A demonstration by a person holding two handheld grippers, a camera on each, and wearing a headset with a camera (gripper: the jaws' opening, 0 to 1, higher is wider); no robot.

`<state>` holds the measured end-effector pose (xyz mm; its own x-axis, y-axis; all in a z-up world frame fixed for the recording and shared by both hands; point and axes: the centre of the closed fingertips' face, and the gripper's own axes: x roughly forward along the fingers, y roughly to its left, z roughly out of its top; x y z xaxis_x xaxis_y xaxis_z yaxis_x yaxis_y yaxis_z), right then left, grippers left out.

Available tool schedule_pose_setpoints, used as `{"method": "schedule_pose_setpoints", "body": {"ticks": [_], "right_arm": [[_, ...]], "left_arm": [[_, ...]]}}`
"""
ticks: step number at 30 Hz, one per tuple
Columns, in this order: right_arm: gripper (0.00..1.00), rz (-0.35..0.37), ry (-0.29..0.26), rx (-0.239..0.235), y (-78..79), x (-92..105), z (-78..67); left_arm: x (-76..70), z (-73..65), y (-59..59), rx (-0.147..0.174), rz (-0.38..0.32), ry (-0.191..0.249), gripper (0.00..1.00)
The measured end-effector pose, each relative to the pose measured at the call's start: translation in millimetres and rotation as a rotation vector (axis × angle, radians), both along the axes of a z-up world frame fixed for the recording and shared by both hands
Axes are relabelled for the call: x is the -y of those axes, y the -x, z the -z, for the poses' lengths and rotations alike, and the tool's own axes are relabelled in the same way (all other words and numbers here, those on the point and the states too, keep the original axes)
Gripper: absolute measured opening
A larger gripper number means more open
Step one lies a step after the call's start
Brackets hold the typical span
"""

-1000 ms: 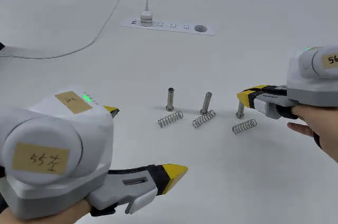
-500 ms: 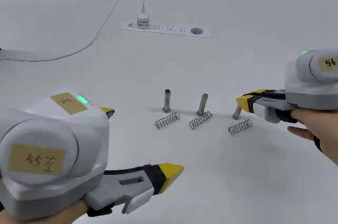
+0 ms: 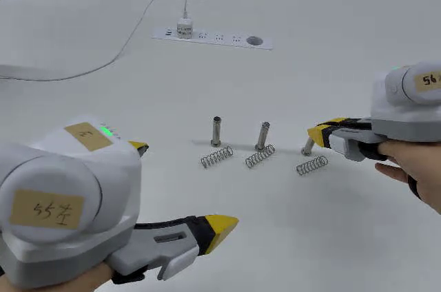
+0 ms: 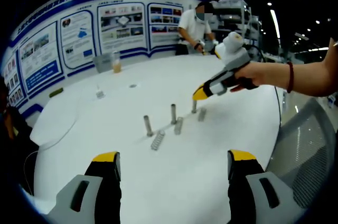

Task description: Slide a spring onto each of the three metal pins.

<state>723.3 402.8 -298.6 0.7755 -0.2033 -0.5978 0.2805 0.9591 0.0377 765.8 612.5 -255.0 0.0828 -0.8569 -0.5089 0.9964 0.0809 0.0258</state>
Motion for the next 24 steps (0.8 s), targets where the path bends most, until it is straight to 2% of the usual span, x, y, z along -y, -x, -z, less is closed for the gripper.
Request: {"method": "schedule_pose_setpoints", "body": {"ticks": [3,5,14,24], "right_arm": [[0.14,0.000,0.005,-0.010,1.1,-0.9,-0.5],[0.18,0.003,0.012,0.005,0.4,-0.4,-4.2],[0.23,-0.026,0.003,0.069,-1.4,-9.6,-23.6],[0.40,-0.087,-0.010,0.135,-1.5,-26.1,-40.9]], "left_arm": [[-0.2,0.5,0.3,-0.003,0.001,0.000,0.85],[-0.7,1.8,-0.3,-0.001,0.001,-0.007,0.84],[2.7,1.9,-6.0,0.010,0.008,-0.005,0.82],[7.6,8.6,-13.9,0.021,0.027,-0.020,0.77]]}}
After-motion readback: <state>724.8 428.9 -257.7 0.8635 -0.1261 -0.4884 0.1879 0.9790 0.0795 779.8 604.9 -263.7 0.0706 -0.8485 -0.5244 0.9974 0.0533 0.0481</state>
